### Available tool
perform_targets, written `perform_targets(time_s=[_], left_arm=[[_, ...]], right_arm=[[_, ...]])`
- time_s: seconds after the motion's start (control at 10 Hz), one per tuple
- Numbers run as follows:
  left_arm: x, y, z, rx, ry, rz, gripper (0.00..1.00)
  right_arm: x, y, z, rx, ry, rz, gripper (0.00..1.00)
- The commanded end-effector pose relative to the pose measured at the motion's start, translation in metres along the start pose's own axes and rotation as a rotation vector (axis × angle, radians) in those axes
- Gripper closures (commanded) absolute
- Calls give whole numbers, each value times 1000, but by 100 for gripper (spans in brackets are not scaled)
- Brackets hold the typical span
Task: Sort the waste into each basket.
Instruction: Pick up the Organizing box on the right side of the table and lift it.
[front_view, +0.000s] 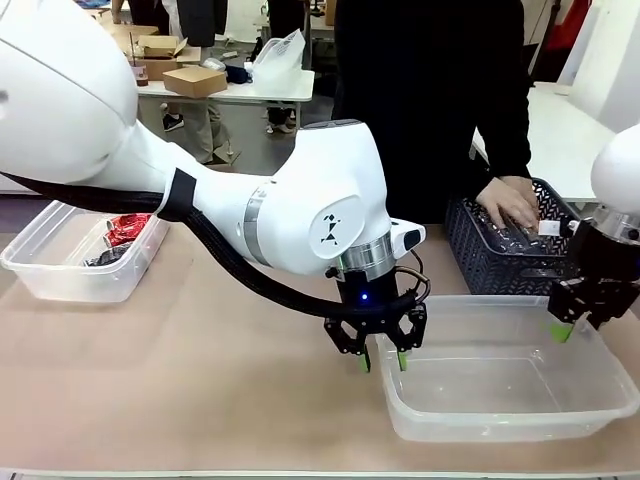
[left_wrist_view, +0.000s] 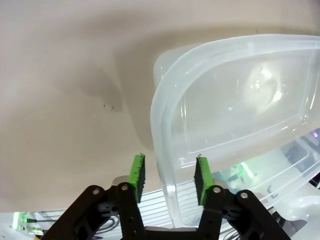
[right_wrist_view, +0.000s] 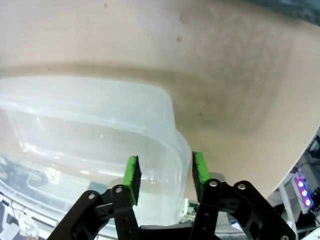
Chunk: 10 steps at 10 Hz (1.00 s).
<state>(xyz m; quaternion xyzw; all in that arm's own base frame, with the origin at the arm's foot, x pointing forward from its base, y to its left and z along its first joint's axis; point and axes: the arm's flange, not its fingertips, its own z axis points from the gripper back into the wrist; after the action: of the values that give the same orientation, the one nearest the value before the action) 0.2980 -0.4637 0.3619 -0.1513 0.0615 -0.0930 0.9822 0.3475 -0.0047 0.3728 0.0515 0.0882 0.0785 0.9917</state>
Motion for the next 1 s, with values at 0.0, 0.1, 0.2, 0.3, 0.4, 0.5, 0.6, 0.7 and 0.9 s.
perform_targets(time_s=[0.0, 0.1, 0.2, 0.3, 0.4, 0.5, 0.6, 0.7, 0.9], left_arm=[[2, -3, 2, 23, -24, 22, 100], [1, -1, 3, 17, -29, 25, 100], [1, 0, 4, 14, -31, 27, 100], [1, 0, 4, 13, -29, 26, 100], [2, 0, 4, 13, -25, 25, 100], [1, 0, 5, 8, -24, 22, 100], [-1, 2, 8, -2, -28, 18, 100], [-3, 5, 15, -6, -39, 18, 100], [-7, 11, 48, 18, -74, 2, 100]], right_arm=[[-51, 15, -23, -40, 46, -11, 86], [-52, 19, -27, -37, 79, -7, 96], [-52, 19, -32, -28, 99, -16, 100], [-51, 19, -34, -18, 97, -19, 100], [-50, 18, -36, -8, 94, -24, 100], [-49, 17, -37, -11, 95, -33, 100], [-49, 16, -35, -9, 88, -43, 100], [-50, 16, -31, -7, 82, -61, 100], [-54, 26, 6, -10, 93, -85, 100]])
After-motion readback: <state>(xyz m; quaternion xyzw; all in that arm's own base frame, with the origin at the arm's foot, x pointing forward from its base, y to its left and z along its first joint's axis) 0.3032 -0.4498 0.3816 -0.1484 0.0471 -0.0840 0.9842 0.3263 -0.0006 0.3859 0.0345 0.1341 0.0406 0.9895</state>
